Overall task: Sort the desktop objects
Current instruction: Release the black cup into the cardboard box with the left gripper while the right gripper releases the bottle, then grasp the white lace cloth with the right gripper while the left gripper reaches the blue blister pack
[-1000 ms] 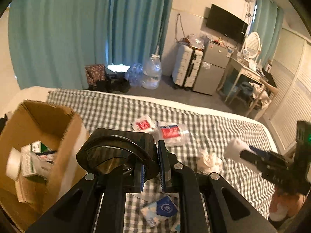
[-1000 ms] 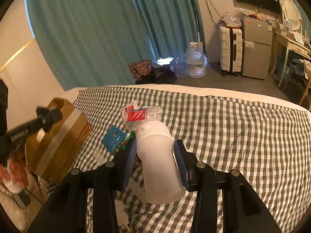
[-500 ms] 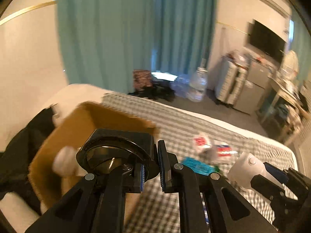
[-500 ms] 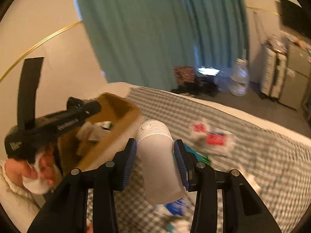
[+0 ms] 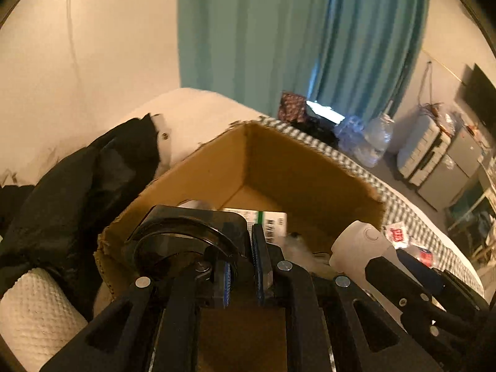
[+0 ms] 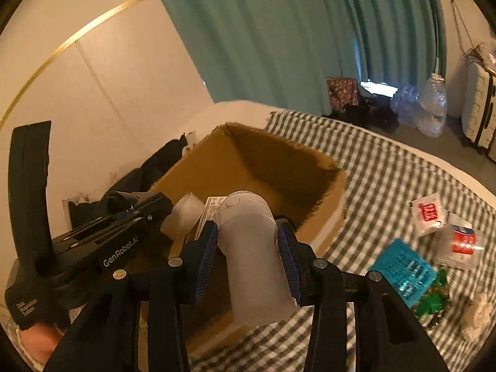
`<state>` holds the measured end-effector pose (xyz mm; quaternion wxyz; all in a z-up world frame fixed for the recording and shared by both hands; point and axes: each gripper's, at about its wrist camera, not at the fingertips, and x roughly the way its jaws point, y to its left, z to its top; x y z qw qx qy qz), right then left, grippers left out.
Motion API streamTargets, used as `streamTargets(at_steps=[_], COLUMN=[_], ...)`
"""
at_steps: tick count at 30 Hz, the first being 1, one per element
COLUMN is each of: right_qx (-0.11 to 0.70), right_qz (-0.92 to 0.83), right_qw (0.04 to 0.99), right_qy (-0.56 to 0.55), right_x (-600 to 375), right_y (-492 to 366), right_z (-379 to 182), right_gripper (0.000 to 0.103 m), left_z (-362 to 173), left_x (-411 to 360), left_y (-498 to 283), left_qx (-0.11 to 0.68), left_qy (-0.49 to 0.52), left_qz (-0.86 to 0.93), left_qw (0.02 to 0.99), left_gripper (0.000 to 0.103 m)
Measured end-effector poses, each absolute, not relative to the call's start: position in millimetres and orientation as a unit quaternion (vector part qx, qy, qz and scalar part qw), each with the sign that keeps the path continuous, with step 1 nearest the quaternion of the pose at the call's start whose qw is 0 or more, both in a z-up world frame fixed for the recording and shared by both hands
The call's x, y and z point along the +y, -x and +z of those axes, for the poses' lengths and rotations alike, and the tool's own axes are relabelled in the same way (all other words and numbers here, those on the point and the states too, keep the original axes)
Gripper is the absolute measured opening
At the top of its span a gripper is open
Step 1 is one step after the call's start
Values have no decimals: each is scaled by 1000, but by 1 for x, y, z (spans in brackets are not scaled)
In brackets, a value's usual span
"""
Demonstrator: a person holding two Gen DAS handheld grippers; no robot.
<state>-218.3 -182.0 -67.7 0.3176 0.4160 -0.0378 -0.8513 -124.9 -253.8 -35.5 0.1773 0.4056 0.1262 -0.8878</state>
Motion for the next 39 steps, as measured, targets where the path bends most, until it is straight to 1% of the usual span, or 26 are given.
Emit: streamTargets(at_steps=[2, 3, 4, 6, 8, 9, 10, 13, 14, 15, 23, 27, 31, 33, 36, 39], right_qx=[-37, -45, -59, -78, -103, -112, -118, -108, -103, -97, -33, -37, -66, -81, -83, -67], right_qz=[-849, -847, -843, -851, -858, -861, -866, -881, -888, -894, -931, -936, -937, -930, -923, -917], right_qw=[321, 326, 333, 321, 315, 313, 307, 286, 277, 267, 164, 115, 79, 66, 65, 69], right_qy=[-418, -418, -417, -408, -391, -385, -377, -361, -352, -346, -324, -331, -335, -353, -369, -387], right_x=[-188, -189, -189, -180, -167, -161, -153, -128, -117, -103, 13, 68, 111, 129, 140, 138], right_y=[221, 222, 223, 224, 224, 224, 223, 219, 217, 213, 175, 166, 151, 148, 152, 164], right_z=[-71, -71, -71, -66, -56, -53, -47, -33, -29, -23, 2, 5, -13, -27, -43, -57], right_gripper=[42, 48, 56, 75, 77, 77, 77, 77, 78, 78, 79, 79, 79, 79, 79, 79], left_z=[-39, -40, -41, -41, -41, -40, -39, -30, -28, -26, -7, 1, -5, -15, -35, -56], left_x=[-259, -261, -262, -264, -262, -260, -257, -244, -240, -234, -166, -125, -88, -70, -46, -22], left_y=[125, 125, 125, 126, 129, 130, 130, 128, 128, 127, 121, 115, 114, 118, 125, 135], left_qx=[136, 141, 141, 138, 126, 122, 119, 99, 91, 82, 37, 15, 11, 11, -8, -36], left_qy=[-408, -410, -411, -412, -410, -407, -402, -377, -373, -368, -345, -338, -348, -359, -375, -398], left_qz=[-885, -883, -882, -880, -881, -883, -885, -896, -899, -903, -930, -939, -937, -933, -927, -917], left_qw=[179, 179, 184, 192, 200, 201, 202, 211, 210, 205, 118, 65, 35, 21, 9, -2], left_gripper=[12, 12, 13, 16, 35, 58, 77, 98, 101, 103, 103, 103, 103, 103, 103, 103])
